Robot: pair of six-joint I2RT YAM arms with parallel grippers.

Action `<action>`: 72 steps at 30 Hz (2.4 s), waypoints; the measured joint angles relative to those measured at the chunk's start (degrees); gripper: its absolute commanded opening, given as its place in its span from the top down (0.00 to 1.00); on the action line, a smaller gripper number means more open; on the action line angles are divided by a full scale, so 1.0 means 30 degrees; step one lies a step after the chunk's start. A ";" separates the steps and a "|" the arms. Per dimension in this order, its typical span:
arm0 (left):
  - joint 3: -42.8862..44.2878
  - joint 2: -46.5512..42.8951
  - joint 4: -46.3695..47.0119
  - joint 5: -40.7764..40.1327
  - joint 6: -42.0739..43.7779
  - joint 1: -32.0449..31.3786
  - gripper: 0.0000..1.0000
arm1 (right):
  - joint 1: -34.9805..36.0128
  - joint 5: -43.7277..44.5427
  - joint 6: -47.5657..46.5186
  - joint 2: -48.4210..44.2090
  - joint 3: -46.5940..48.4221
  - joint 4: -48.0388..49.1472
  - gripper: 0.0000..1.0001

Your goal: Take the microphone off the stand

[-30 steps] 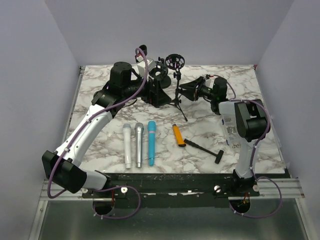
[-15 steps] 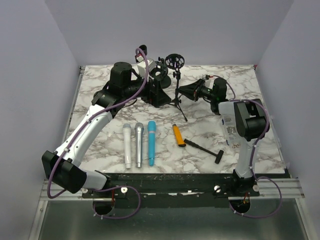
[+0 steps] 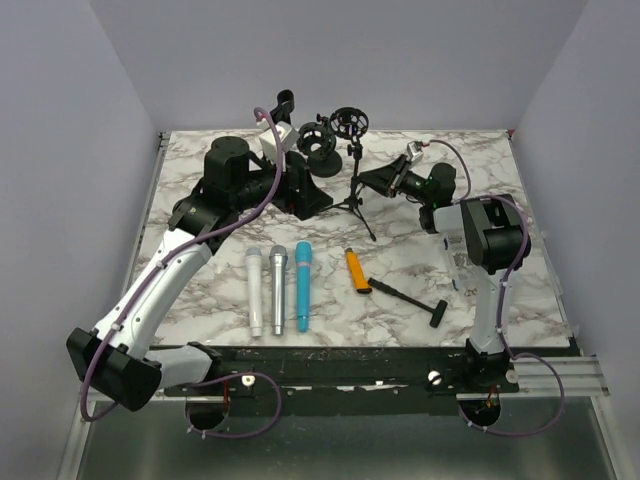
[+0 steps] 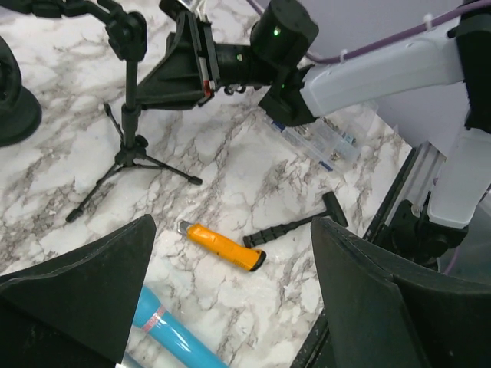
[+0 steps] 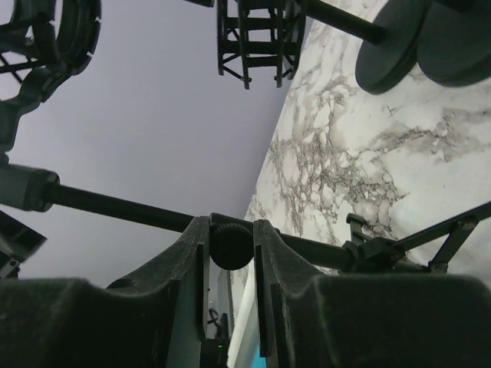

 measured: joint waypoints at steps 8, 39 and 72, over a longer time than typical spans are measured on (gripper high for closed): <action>-0.0146 -0.0488 0.0765 -0.0729 0.0284 0.0000 0.17 | -0.0007 -0.0131 -0.0750 0.1377 0.0124 0.4335 0.99; -0.0146 0.0539 0.0736 -0.0918 0.0437 0.0000 0.16 | -0.0095 -0.2871 -1.4462 -0.1501 0.2018 -0.4838 0.41; -0.0146 0.0816 0.0699 -0.0736 0.0357 0.0000 0.16 | 0.1494 0.8896 0.4014 -0.5129 0.3242 -2.0138 0.40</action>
